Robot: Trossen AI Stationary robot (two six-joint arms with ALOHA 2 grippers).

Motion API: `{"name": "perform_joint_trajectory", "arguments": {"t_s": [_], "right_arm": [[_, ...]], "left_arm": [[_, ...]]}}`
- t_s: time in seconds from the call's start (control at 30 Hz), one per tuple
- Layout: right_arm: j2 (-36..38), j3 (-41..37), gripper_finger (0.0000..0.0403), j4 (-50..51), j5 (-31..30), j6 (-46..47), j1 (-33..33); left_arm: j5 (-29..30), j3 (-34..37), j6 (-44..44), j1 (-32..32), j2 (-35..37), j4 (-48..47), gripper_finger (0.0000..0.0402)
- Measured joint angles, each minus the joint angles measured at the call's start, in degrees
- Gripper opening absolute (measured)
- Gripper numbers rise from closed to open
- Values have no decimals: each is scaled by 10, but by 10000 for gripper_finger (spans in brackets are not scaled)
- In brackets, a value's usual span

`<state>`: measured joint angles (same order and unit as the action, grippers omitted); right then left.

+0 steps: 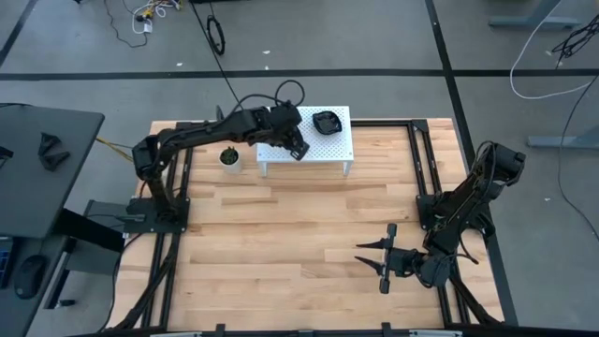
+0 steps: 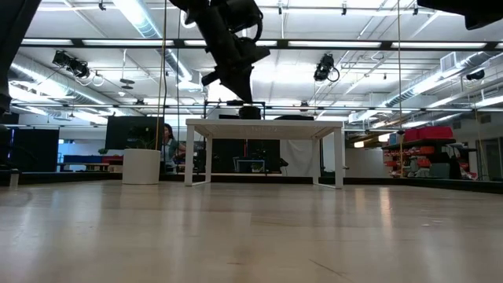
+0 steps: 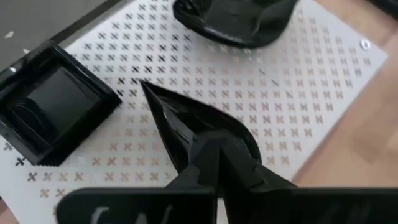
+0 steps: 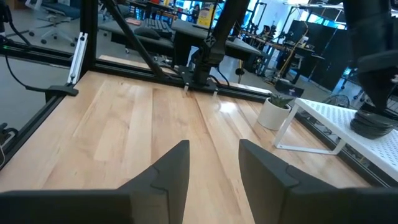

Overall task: Pick & Place Mini shaped plates
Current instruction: Stack the black plate on top of the black plate on the shelf

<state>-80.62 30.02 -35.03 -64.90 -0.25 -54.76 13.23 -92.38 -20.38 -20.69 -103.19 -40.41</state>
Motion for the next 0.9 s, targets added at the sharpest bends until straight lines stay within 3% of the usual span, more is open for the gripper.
{"name": "perform_joint_trajectory", "arguments": {"t_s": [0.9], "right_arm": [[0,0,141,2,4,4,0]], "left_arm": [[-14,-1,2,-14,-45,12,5]]}}
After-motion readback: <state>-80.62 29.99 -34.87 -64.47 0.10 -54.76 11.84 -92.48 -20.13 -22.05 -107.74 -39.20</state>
